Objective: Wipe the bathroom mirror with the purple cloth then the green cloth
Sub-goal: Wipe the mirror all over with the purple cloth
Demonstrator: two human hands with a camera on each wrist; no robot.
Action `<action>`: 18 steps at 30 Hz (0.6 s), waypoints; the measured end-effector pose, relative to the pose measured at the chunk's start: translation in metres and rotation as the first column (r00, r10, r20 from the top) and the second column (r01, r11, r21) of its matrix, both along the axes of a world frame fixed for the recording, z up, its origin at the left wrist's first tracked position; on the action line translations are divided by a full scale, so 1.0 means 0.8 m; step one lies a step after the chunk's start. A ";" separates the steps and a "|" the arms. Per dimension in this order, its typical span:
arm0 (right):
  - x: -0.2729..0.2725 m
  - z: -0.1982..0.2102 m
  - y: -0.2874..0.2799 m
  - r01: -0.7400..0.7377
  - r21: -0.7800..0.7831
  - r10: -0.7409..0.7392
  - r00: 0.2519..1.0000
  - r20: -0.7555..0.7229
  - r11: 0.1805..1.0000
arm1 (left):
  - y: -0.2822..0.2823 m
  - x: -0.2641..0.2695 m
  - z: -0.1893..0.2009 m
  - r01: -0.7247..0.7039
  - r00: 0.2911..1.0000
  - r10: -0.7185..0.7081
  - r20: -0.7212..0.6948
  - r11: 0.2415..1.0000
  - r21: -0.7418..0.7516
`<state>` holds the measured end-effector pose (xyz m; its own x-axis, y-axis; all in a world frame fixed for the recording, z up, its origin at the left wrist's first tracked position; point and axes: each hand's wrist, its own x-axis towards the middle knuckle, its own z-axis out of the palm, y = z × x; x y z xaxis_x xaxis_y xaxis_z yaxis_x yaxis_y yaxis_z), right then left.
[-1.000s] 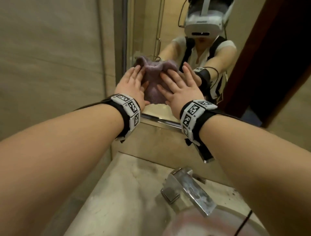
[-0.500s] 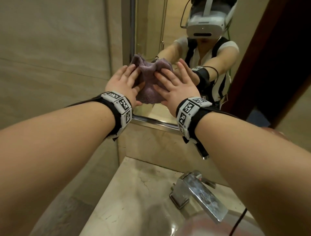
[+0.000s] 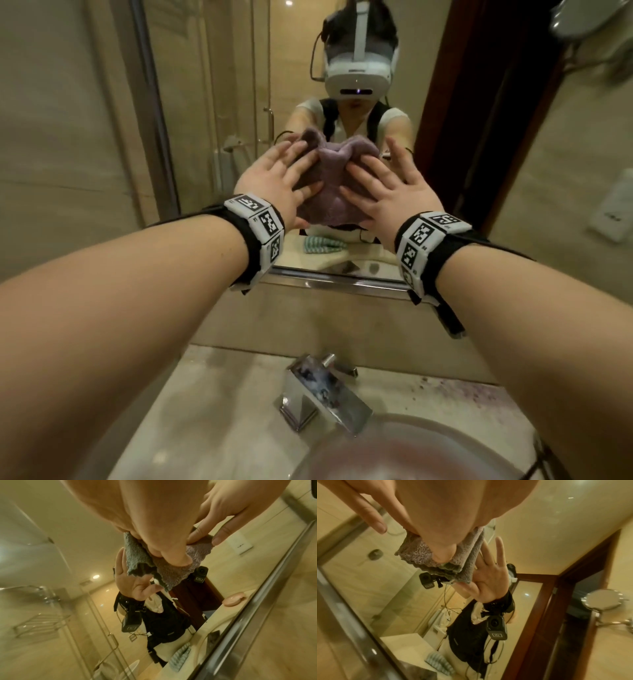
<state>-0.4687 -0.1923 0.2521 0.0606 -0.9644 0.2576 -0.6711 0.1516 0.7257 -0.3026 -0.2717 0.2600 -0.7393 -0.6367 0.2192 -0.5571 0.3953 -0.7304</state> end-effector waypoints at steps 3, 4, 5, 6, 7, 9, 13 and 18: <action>-0.038 0.005 0.035 0.078 -0.008 -0.078 0.997 0.004 0.997 | 0.025 -0.044 0.008 0.062 0.998 -0.062 0.009 0.998 -0.010; -0.052 0.007 0.047 0.100 -0.008 -0.099 0.995 0.011 0.995 | 0.033 -0.059 0.010 0.080 0.997 -0.079 0.007 0.997 -0.012; -0.066 0.011 0.059 0.119 -0.006 -0.119 0.993 0.017 0.993 | 0.041 -0.075 0.013 0.096 0.995 -0.096 0.004 0.995 -0.012; -0.079 0.015 0.072 0.133 -0.002 -0.133 0.991 0.022 0.991 | 0.049 -0.090 0.014 0.109 0.994 -0.109 0.002 0.994 -0.007; -0.092 0.019 0.084 0.145 0.006 -0.145 0.989 0.027 0.989 | 0.057 -0.106 0.016 0.118 0.993 -0.118 0.000 0.993 0.001; -0.118 0.024 0.106 0.187 0.018 -0.187 0.982 0.023 0.982 | 0.073 -0.137 0.021 0.134 0.991 -0.134 -0.003 0.991 0.006; -0.163 0.032 0.134 0.271 -0.005 -0.271 0.962 -0.018 0.962 | 0.105 -0.190 0.032 0.153 0.988 -0.153 -0.008 0.988 0.026; -0.181 0.041 0.148 0.295 -0.005 -0.295 0.954 -0.046 0.955 | 0.123 -0.215 0.041 0.118 0.993 -0.118 -0.017 0.992 0.044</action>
